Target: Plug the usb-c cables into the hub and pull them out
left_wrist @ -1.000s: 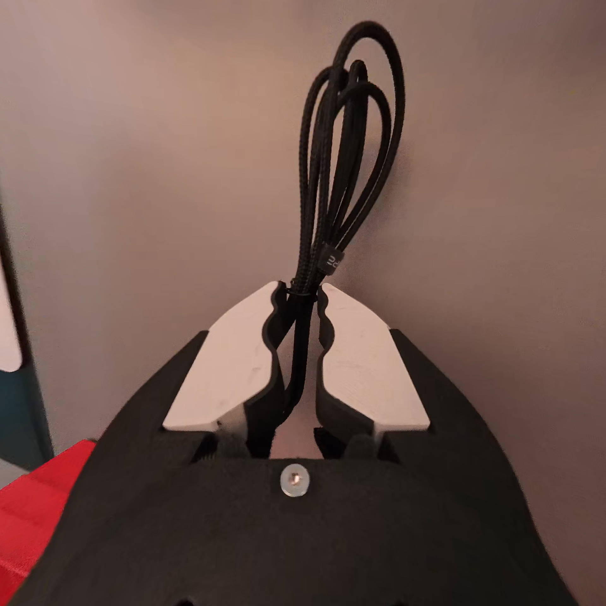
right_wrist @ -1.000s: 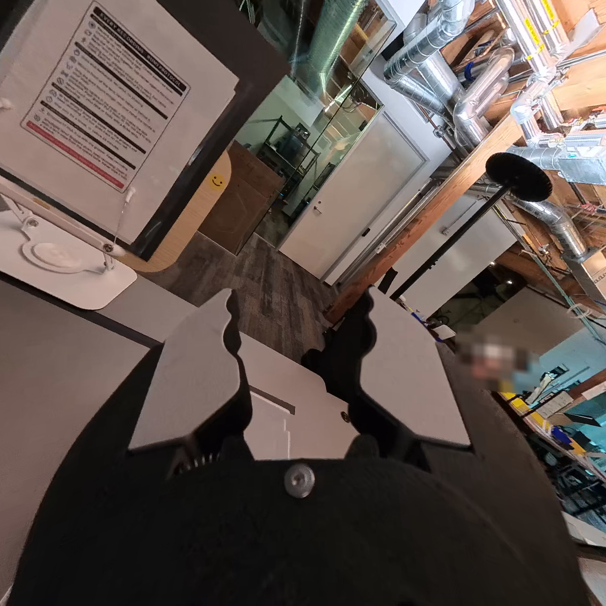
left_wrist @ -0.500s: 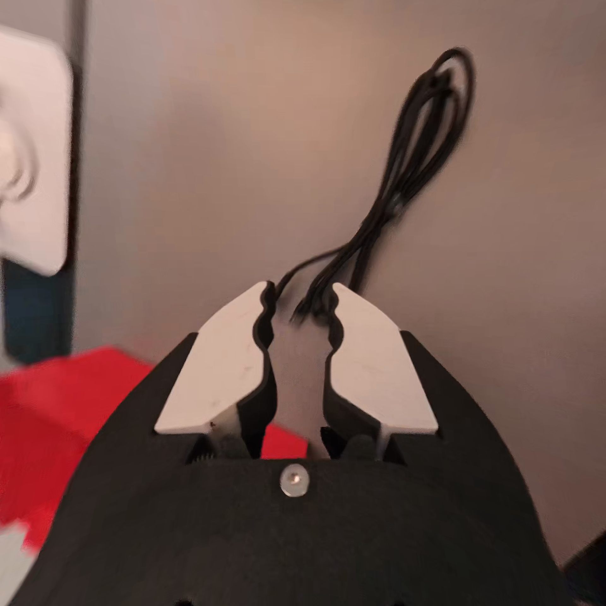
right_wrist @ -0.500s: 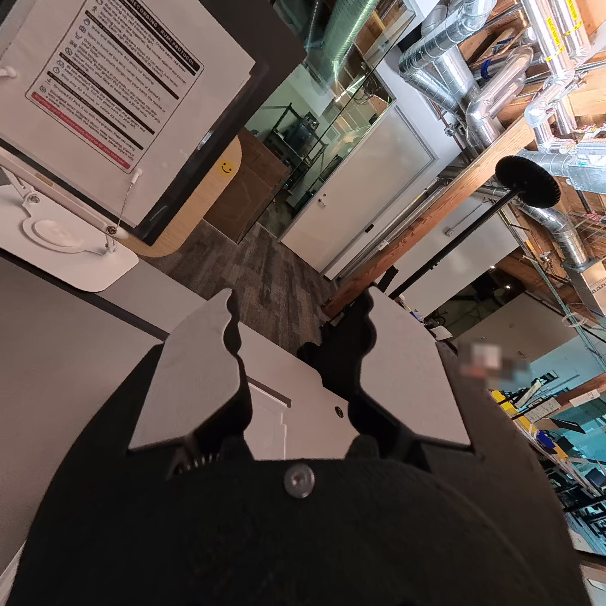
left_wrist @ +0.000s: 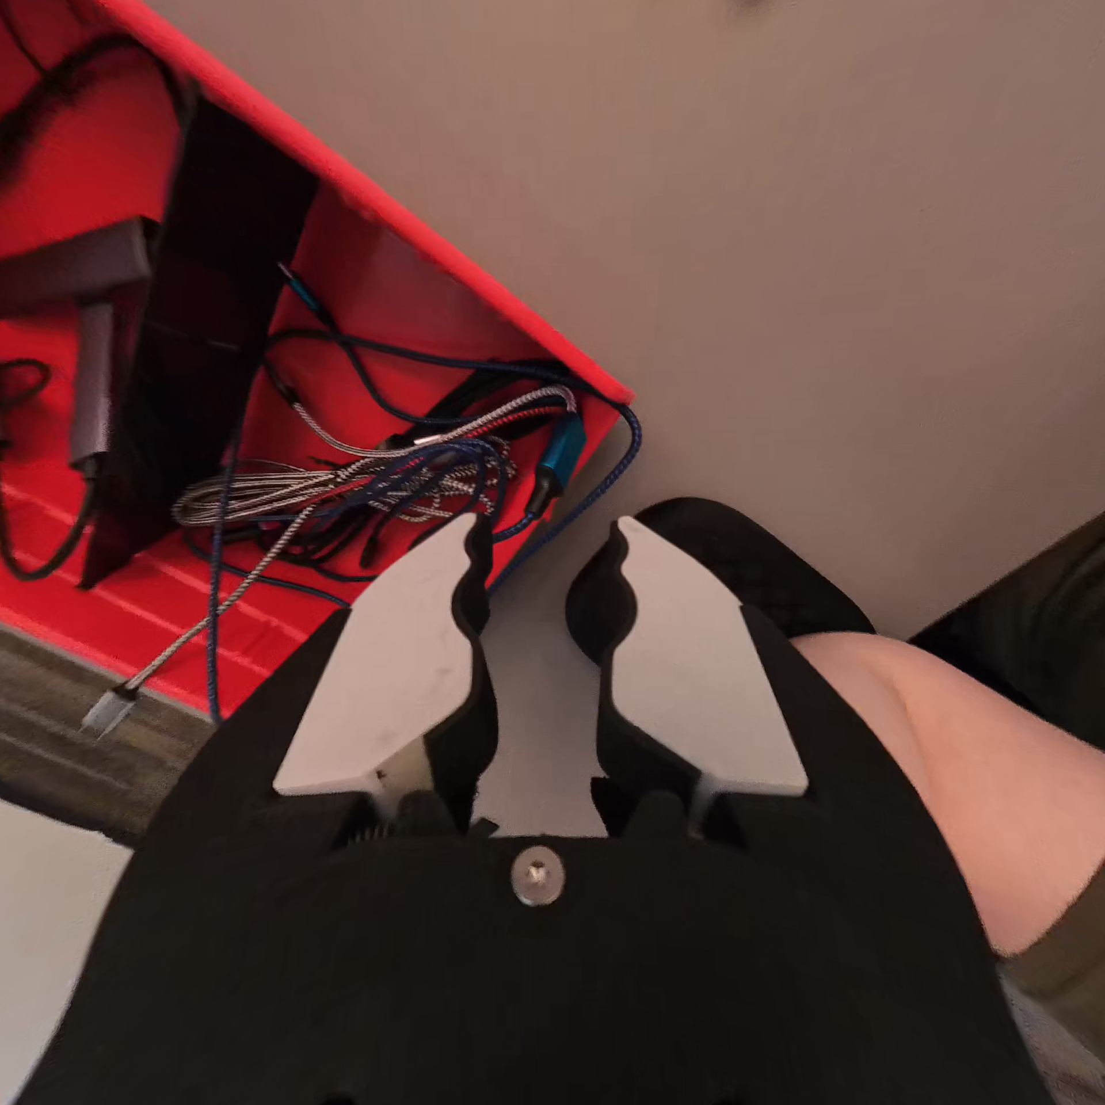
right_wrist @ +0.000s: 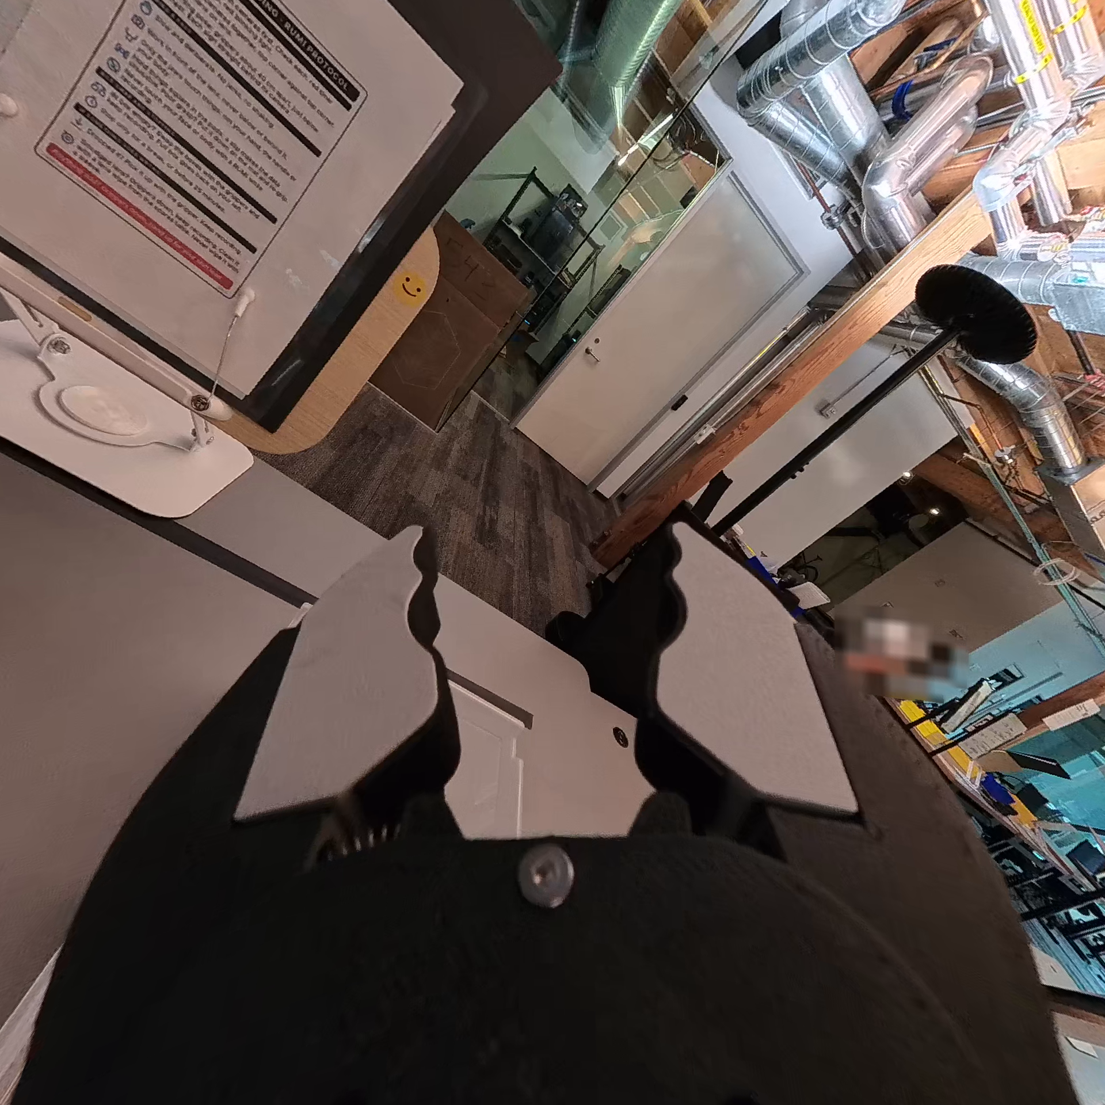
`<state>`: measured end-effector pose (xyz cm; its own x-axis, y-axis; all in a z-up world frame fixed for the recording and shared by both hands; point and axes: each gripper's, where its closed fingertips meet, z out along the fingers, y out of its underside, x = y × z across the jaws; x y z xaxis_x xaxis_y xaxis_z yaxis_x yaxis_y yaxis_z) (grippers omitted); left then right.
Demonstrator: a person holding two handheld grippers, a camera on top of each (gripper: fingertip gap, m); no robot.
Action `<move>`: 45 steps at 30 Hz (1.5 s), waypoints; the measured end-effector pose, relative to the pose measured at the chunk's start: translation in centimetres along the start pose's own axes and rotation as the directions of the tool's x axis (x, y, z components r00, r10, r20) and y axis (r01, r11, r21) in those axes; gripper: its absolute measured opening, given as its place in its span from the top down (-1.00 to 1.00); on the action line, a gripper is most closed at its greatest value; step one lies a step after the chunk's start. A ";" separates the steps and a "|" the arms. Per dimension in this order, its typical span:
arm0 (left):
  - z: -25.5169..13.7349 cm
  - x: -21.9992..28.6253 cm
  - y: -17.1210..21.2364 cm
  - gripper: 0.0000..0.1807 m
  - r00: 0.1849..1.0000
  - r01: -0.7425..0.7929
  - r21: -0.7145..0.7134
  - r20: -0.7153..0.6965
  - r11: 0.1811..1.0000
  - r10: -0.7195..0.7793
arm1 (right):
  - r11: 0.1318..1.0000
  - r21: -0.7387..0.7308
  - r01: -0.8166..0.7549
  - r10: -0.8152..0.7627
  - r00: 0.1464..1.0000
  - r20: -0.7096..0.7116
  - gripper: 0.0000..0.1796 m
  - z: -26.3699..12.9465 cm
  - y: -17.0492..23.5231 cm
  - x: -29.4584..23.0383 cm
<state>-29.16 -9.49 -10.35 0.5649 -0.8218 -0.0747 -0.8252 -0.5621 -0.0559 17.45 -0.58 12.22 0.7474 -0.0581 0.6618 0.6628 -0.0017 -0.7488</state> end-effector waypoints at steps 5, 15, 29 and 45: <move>2.1 -0.5 0.7 0.59 0.994 -0.012 -0.061 -0.105 0.998 0.005 | 1.000 -0.014 -0.003 0.003 1.000 0.010 0.20 0.2 0.4 -0.1; 3.3 -0.3 0.7 0.87 0.985 -0.063 -0.144 -0.168 0.988 0.038 | 0.999 -0.041 0.020 -0.019 0.999 0.029 0.20 0.8 0.9 -0.7; -11.7 -5.3 -4.0 0.85 0.943 0.052 0.601 0.233 0.797 -0.237 | 0.998 -0.029 0.052 -0.050 0.996 0.074 0.20 1.2 0.0 -2.8; -20.9 10.2 -12.7 0.84 0.979 -0.160 0.915 0.098 0.370 0.180 | 0.797 0.309 -0.519 -0.059 0.441 0.895 0.16 -7.4 -14.1 -26.8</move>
<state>-13.02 -12.66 10.36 0.4047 -0.8964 -0.1807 -0.3917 0.0086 -0.9201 -12.25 -6.41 4.76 0.3303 0.8684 0.3698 0.1538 0.3370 -0.9289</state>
